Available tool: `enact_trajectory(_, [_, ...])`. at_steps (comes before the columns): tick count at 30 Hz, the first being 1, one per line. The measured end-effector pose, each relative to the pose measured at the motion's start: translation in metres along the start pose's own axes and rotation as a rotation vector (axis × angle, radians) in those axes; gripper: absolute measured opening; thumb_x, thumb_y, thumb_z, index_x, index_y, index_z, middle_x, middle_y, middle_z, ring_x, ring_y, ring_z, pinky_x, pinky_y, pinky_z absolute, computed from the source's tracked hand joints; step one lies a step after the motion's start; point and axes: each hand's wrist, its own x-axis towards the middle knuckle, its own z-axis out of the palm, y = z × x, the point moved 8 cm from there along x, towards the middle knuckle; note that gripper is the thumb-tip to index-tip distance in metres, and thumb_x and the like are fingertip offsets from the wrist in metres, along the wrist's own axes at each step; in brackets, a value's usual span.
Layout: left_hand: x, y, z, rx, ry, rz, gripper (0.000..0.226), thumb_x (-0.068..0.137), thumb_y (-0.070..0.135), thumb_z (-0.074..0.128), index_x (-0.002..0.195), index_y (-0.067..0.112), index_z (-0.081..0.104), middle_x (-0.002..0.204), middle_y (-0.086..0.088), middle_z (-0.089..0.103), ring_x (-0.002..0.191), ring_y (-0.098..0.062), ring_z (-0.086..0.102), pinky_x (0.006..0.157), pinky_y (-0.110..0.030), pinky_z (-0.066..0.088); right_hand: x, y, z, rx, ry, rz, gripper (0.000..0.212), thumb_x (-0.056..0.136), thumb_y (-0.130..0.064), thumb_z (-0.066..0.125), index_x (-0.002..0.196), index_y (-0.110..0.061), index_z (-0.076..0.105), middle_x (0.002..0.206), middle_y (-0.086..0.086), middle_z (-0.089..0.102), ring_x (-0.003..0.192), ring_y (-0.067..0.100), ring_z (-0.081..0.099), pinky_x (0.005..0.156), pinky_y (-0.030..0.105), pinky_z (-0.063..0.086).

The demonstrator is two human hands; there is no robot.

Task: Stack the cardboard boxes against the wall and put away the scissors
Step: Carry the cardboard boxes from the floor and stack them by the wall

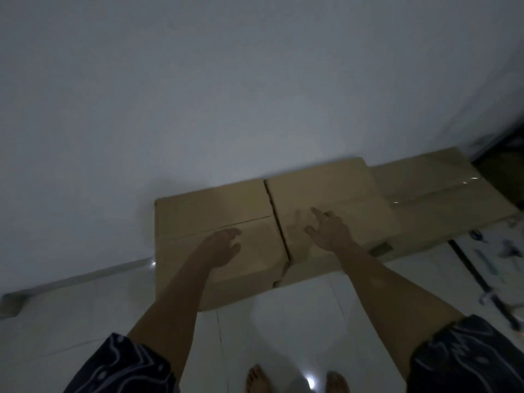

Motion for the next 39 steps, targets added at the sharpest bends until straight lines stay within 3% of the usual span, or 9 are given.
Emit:
enact_trajectory(9, [0.024, 0.313, 0.004, 0.246, 0.015, 0.367, 0.054, 0.095, 0.035, 0.051, 0.145, 0.019, 0.038, 0.144, -0.010, 0.048, 0.131, -0.029, 0.046, 0.107, -0.039, 0.037, -0.104, 0.235, -0.162, 0.041, 0.172, 0.241, 0.071, 0.097, -0.053, 0.048, 0.157, -0.028, 0.020, 0.160, 0.014, 0.023, 0.146, 0.034, 0.024, 0.115, 0.048, 0.025])
enact_trajectory(14, [0.012, 0.538, 0.075, 0.300, -0.053, 0.551, 0.059, 0.096, 0.037, 0.052, 0.147, 0.016, 0.034, 0.147, -0.012, 0.044, 0.133, -0.028, 0.042, 0.111, -0.036, 0.033, -0.196, 0.425, -0.238, 0.081, 0.253, 0.413, 0.069, 0.100, -0.055, 0.039, 0.158, -0.026, 0.014, 0.161, 0.013, 0.021, 0.145, 0.036, 0.023, 0.116, 0.049, 0.026])
enact_trajectory(21, [-0.013, 0.761, 0.192, 0.336, -0.155, 0.676, 0.058, 0.097, 0.036, 0.051, 0.149, 0.015, 0.033, 0.152, -0.009, 0.037, 0.136, -0.027, 0.039, 0.113, -0.035, 0.029, -0.283, 0.614, -0.275, 0.155, 0.293, 0.586, 0.068, 0.099, -0.056, 0.039, 0.157, -0.026, 0.018, 0.160, 0.014, 0.024, 0.145, 0.036, 0.024, 0.114, 0.050, 0.024])
enact_trajectory(31, [0.039, 0.981, 0.305, 0.401, -0.255, 0.717, 0.067, 0.096, 0.052, 0.043, 0.152, 0.024, 0.022, 0.155, -0.009, 0.030, 0.138, -0.032, 0.033, 0.110, -0.043, 0.035, -0.286, 0.827, -0.334, 0.246, 0.328, 0.675, 0.075, 0.098, -0.061, 0.038, 0.158, -0.025, 0.012, 0.162, 0.013, 0.019, 0.147, 0.035, 0.020, 0.116, 0.052, 0.021])
enact_trajectory(39, [0.145, 1.153, 0.372, 0.265, -0.296, 0.650, 0.059, 0.097, 0.043, 0.047, 0.148, 0.019, 0.031, 0.149, -0.010, 0.039, 0.132, -0.031, 0.042, 0.106, -0.040, 0.039, -0.224, 1.021, -0.430, 0.237, 0.344, 0.722, 0.072, 0.098, -0.060, 0.039, 0.156, -0.022, 0.019, 0.157, 0.017, 0.028, 0.143, 0.037, 0.027, 0.113, 0.048, 0.027])
